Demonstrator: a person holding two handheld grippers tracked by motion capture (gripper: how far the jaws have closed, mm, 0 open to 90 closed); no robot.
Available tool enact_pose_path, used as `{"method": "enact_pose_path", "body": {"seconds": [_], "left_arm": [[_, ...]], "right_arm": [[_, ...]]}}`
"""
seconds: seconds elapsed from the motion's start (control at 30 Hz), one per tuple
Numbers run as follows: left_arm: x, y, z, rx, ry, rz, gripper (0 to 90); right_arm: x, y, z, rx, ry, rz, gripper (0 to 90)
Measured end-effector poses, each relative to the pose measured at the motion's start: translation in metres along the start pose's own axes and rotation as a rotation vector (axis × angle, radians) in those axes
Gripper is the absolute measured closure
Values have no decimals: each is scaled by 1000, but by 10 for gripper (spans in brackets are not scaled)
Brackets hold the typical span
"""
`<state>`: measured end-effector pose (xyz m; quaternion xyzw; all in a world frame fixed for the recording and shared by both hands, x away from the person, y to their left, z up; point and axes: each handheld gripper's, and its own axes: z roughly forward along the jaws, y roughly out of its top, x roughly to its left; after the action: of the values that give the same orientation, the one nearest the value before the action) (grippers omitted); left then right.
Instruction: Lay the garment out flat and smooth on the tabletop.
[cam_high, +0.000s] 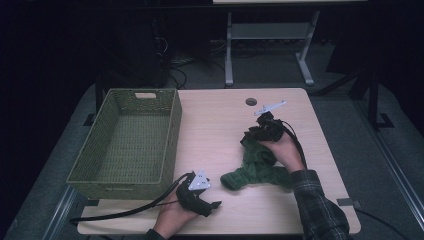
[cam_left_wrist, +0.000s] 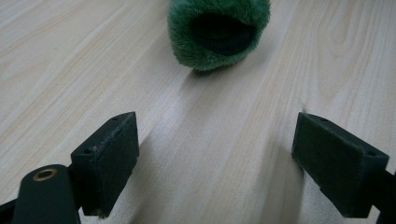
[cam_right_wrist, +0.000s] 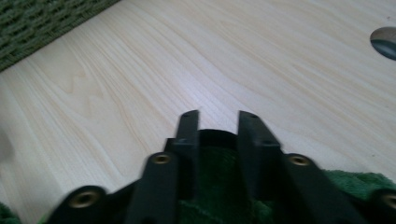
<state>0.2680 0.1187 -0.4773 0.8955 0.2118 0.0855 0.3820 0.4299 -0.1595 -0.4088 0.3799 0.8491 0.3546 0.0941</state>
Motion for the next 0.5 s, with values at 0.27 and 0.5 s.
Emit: {"method": "enact_pose_path", "body": {"seconds": [0.27,0.5], "left_arm": [[1,0,0,5,2,7,141],[0,0,0,1,0,3,141]], "right_arm": [[7,9,-6,-30,-24,-41,741],[-3,1,5,21,9,23,529]]}}
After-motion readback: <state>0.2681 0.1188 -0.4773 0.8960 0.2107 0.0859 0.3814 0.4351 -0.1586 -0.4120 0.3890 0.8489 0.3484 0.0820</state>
